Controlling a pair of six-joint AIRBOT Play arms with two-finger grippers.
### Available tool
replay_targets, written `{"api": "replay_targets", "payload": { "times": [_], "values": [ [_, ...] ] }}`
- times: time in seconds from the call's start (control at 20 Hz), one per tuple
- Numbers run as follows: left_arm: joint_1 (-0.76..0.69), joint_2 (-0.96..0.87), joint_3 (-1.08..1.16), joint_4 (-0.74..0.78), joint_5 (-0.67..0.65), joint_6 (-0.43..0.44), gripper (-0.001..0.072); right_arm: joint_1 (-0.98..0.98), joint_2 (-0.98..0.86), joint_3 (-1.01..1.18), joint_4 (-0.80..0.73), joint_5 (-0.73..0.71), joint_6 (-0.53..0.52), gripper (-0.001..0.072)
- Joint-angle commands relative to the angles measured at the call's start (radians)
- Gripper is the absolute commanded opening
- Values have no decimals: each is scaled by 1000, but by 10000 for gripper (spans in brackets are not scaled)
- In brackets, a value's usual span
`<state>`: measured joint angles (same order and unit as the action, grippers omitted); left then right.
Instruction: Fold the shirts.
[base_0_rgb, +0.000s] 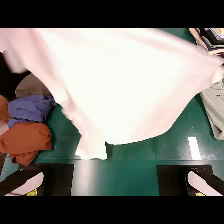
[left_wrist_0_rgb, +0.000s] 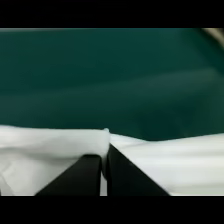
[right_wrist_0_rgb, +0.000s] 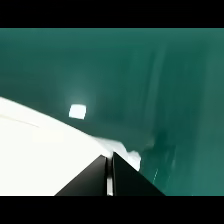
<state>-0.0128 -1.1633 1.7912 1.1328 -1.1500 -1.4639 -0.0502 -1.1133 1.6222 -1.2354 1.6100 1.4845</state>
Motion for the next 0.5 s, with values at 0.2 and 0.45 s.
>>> {"api": "replay_targets", "payload": {
  "times": [0.2,0.45],
  "values": [
    [0,-499,-130,-37,71,7,27,55,-343,-231,5,-283,6,15],
    [0,-584,-129,-57,226,6,238,54,-430,-231,13,-438,6,17]
  ]
}}
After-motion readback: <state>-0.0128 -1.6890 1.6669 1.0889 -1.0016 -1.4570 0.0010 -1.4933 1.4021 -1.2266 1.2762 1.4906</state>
